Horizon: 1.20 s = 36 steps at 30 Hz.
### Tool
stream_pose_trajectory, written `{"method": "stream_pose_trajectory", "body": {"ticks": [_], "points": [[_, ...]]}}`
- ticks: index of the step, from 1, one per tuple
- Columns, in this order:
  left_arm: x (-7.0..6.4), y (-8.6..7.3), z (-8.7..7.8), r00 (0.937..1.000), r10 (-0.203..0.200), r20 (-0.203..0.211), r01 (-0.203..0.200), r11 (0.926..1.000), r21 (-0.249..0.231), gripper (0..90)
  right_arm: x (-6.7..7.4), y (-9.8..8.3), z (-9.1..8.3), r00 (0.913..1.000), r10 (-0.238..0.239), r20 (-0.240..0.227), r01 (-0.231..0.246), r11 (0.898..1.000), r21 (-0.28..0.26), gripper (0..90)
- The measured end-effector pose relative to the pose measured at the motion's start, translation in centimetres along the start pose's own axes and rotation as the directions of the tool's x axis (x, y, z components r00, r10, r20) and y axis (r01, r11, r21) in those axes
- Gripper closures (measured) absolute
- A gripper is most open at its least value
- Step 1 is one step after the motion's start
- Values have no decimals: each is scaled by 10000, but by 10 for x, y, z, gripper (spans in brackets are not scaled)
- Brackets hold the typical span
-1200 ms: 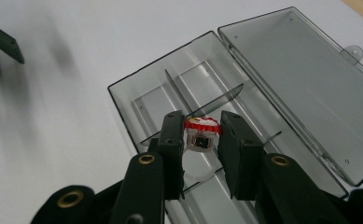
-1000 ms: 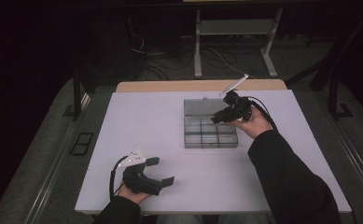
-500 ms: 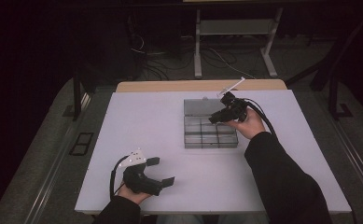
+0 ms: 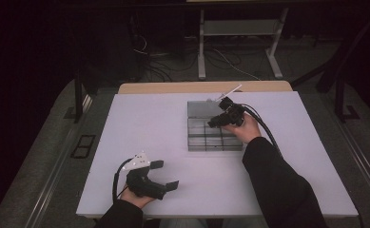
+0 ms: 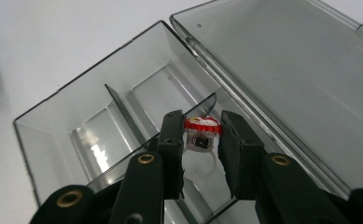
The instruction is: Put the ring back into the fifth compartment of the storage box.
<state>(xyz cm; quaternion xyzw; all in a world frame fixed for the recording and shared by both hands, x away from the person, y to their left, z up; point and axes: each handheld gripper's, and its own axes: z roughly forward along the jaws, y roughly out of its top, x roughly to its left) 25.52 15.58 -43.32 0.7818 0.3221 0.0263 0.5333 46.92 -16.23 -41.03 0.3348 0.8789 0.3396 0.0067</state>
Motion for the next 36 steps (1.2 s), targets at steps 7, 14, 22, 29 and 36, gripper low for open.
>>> {"method": "stream_pose_trajectory", "body": {"ticks": [7,14,22,29,36], "points": [[0,0,0,10000,24,-1,-24,10000,26,0,-6,-3,10,9999,149,74,-150,9998,136,692],[0,0,1,10000,59,6,-60,10000,77,0,-6,-4,14,9998,131,136,-135,9995,270,655],[0,0,2,10000,35,25,-35,9999,99,0,-1,-4,6,9996,83,275,-86,9999,84,579],[-1,0,2,10000,35,72,-35,10000,60,0,7,-5,-13,9994,174,297,-166,9995,-267,461],[-1,0,2,9999,44,95,-44,10000,52,0,13,-11,-34,9979,449,472,-418,9970,-654,153]]}}
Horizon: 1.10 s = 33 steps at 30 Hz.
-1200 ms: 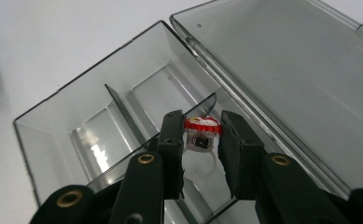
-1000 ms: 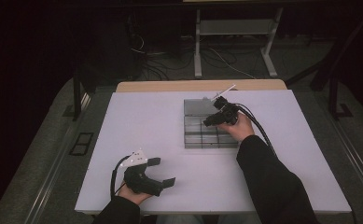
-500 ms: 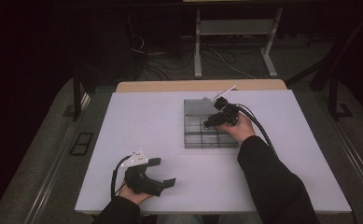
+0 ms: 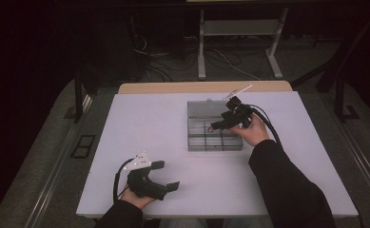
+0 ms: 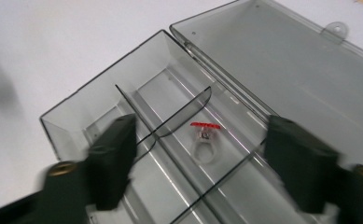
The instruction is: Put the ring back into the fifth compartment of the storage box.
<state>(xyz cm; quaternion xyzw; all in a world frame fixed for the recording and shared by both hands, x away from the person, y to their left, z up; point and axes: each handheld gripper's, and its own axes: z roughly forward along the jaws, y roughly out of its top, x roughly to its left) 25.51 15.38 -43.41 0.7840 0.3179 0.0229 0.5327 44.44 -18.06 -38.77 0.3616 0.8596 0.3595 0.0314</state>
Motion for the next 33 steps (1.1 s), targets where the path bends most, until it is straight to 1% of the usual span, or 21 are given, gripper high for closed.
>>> {"method": "stream_pose_trajectory", "body": {"ticks": [1,2,3,4,5,7,9,16,19,24,29,31,33], "points": [[0,0,0,10000,-13,-4,13,10000,-5,0,2,-2,-7,10000,71,66,-70,9999,-79,88],[0,0,0,10000,-4,3,4,10000,8,0,2,-2,-7,10000,71,66,-70,9999,-79,88],[0,0,0,10000,5,5,-5,10000,25,0,4,-4,-11,9999,62,82,-60,9996,-260,51],[0,0,1,10000,-33,9,33,10000,7,0,6,-6,-14,9997,153,168,-147,9992,-368,5],[0,0,1,10000,-13,25,13,10000,43,0,8,-7,-18,9996,185,218,-176,9990,-417,0],[-1,0,1,10000,-23,26,23,10000,32,0,12,-10,-23,9997,125,189,-115,9987,-493,0],[-1,0,1,10000,-11,37,11,10000,33,0,15,-13,-29,9994,19,341,-1,9987,-508,0],[-1,0,1,10000,-16,61,16,10000,20,0,24,-26,-49,9997,95,230,-77,9970,-771,0],[-1,0,2,10000,-19,68,19,10000,17,0,29,-31,-56,9996,65,284,-40,9962,-867,0],[0,0,2,10000,7,73,-7,10000,41,0,33,-43,-66,9995,118,279,-90,9949,-1002,0],[0,0,2,10000,4,59,-4,10000,49,0,35,-59,-74,9992,195,354,-155,9939,-1094,0],[0,0,2,10000,6,57,-6,10000,55,0,36,-65,-76,9992,274,285,-239,9929,-1163,0],[0,0,2,10000,3,58,-3,10000,52,0,37,-71,-79,9990,296,321,-255,9925,-1198,0]]}}
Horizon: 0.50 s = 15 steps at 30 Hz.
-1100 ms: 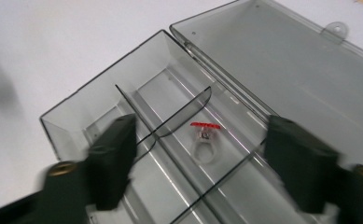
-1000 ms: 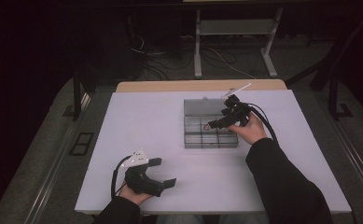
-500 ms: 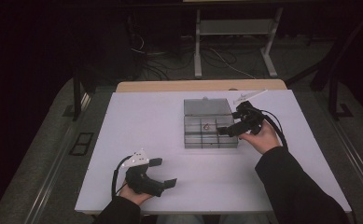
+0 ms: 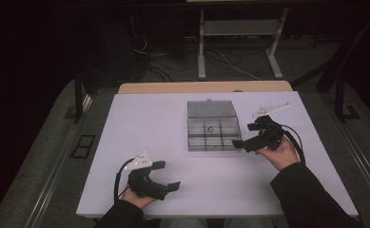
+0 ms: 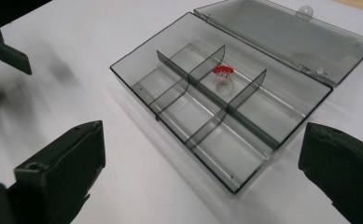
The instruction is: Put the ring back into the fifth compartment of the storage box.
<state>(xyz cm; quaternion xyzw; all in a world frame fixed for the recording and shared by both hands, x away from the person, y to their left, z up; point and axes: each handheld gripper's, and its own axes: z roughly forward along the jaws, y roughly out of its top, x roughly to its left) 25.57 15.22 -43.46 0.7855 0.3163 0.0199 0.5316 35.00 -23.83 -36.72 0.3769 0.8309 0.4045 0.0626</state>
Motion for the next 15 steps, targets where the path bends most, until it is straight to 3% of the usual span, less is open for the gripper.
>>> {"method": "stream_pose_trajectory", "body": {"ticks": [15], "points": [[0,0,1,10000,16,31,-16,10000,54,0,12,-42,-23,9998,179,-66,-182,9987,-474,0]]}}
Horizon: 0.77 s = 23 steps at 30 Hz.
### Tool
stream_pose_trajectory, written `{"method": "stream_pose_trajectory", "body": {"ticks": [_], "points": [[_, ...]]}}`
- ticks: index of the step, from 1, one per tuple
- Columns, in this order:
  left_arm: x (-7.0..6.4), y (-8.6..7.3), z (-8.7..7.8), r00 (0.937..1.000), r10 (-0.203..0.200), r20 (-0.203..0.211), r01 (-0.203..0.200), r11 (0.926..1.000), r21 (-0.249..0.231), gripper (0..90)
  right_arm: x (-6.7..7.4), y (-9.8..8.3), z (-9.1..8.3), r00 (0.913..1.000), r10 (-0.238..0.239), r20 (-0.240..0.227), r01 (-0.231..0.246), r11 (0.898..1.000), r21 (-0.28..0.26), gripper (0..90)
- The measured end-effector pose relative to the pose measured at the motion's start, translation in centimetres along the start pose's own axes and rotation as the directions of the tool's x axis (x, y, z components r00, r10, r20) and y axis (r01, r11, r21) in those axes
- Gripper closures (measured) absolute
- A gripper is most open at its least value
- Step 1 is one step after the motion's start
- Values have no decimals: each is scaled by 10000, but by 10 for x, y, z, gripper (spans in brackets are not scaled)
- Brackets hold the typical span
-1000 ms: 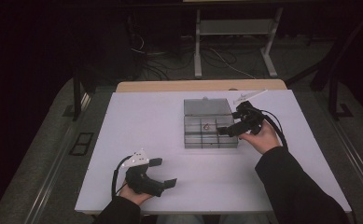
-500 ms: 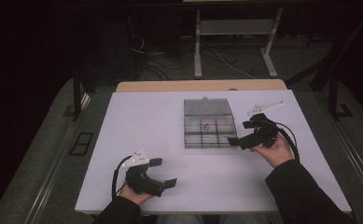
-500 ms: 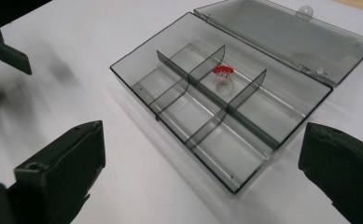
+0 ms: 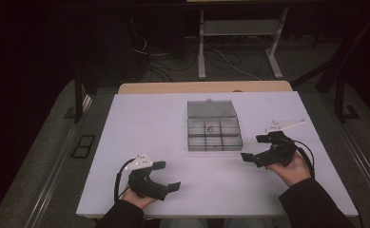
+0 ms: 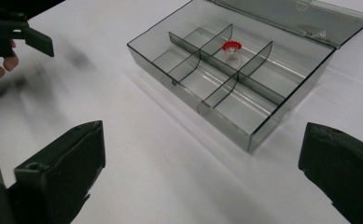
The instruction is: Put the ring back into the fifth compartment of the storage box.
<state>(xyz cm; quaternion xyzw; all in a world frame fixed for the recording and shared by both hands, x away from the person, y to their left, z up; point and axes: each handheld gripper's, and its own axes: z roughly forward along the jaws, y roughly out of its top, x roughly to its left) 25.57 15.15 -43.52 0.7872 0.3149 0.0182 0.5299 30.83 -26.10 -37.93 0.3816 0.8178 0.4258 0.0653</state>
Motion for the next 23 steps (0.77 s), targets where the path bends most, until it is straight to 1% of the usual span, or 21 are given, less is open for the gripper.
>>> {"method": "stream_pose_trajectory", "body": {"ticks": [3,8,13,20,22,23], "points": [[0,0,0,10000,-20,-2,20,10000,-9,0,2,-11,-4,9999,119,35,-119,9999,-77,0],[0,0,1,10000,-30,-12,30,10000,11,0,4,-33,-9,9996,142,246,-135,9995,-277,0],[0,-1,1,10000,-56,-23,56,10000,35,0,5,-54,-12,9985,372,400,-356,9986,-398,0],[0,0,1,10000,-14,-13,14,10000,75,0,6,-71,-18,9961,339,809,-299,9983,-501,0],[0,0,1,10000,-10,-8,10,10000,85,0,5,-74,-19,9958,405,822,-362,9979,-535,0],[0,0,1,10000,0,-5,0,9999,102,0,4,-76,-19,9957,343,861,-293,9979,-582,0]]}}
